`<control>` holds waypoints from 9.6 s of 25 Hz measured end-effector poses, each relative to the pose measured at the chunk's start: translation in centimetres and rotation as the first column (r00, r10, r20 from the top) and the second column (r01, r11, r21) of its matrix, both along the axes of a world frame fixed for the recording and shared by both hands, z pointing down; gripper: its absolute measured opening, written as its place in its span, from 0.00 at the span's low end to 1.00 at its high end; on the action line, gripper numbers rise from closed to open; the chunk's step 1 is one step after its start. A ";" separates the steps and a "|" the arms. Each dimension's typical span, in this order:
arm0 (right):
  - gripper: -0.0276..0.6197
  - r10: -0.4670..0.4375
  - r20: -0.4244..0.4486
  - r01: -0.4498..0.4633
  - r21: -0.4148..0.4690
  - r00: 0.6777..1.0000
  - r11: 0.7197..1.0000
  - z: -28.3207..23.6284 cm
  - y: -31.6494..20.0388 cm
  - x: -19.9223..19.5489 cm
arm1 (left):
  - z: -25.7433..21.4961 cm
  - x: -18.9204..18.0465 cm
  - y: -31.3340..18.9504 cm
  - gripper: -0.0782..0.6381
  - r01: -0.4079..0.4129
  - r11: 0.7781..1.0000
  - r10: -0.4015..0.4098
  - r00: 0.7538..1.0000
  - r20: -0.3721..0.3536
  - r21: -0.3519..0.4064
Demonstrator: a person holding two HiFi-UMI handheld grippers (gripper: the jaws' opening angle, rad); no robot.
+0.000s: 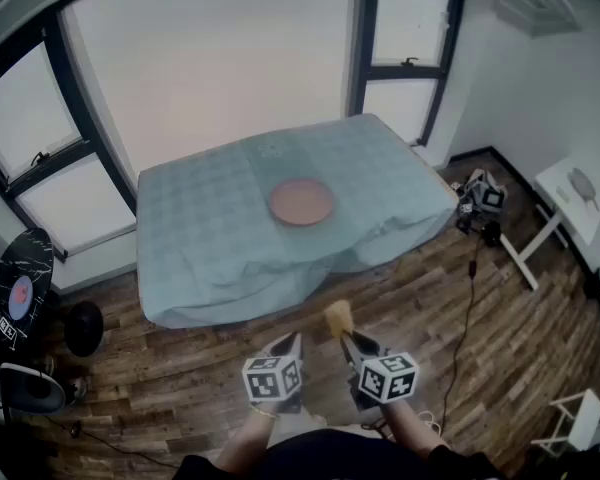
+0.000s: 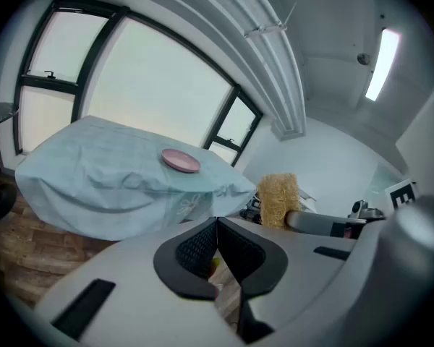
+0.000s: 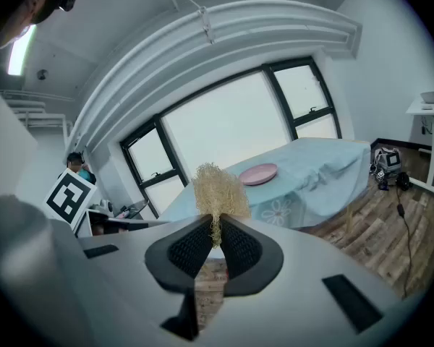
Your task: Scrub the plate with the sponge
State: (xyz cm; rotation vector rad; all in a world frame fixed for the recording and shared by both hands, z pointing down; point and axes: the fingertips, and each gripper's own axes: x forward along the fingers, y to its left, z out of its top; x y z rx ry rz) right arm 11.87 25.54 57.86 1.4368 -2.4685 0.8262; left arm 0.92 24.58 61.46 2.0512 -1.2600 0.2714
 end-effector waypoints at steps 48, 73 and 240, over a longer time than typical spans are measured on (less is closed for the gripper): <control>0.10 0.038 0.055 -0.040 0.032 0.998 0.999 -0.2 -7.0 0.5 | -0.1 0.4 -7.1 0.12 0.009 1.000 -0.009 1.000 0.015 0.023; 0.10 0.039 0.058 -0.038 -0.016 0.998 0.999 -0.4 -25.4 -3.5 | 0.5 -3.9 -25.9 0.12 -0.004 1.000 0.005 1.000 0.010 -0.018; 0.10 -0.296 -0.322 0.182 -0.341 0.899 0.922 13.9 -54.7 -0.6 | 8.5 -3.9 -47.8 0.12 0.047 0.985 -0.037 0.997 0.060 -0.168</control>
